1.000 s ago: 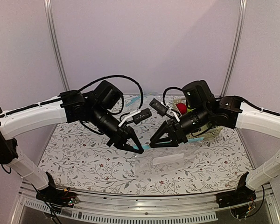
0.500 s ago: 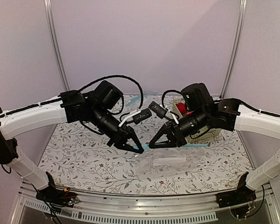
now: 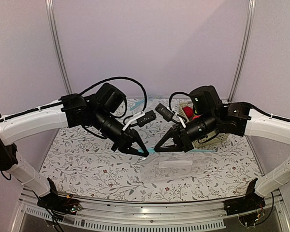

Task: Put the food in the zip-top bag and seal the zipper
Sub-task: Hold the zipper from the zipper food storage bag, then unzip the zipper from the zipper food storage bag.

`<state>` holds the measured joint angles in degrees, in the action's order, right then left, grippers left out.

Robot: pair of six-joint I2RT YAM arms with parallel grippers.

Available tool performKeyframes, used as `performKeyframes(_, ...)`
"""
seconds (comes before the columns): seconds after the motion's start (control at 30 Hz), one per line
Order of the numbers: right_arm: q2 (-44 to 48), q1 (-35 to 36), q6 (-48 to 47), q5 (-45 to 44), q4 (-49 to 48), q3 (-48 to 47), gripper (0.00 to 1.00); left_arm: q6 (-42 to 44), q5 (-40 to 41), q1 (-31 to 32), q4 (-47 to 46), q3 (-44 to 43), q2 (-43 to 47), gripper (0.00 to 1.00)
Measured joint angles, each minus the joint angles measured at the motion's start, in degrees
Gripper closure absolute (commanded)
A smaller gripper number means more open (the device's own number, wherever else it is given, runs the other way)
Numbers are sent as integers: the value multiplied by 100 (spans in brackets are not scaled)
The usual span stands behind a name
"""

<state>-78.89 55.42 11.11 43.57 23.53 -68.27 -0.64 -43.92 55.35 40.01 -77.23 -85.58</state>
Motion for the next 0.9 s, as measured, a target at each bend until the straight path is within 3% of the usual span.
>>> performKeyframes(0.6, 90, 4, -450, -708, 675, -179, 100, 387, 850, -223, 579, 35, 175, 100)
performKeyframes(0.9, 385, -90, -634, -1099, 1115, -258, 100, 472, 1801, -356, 748, 37, 391, 100)
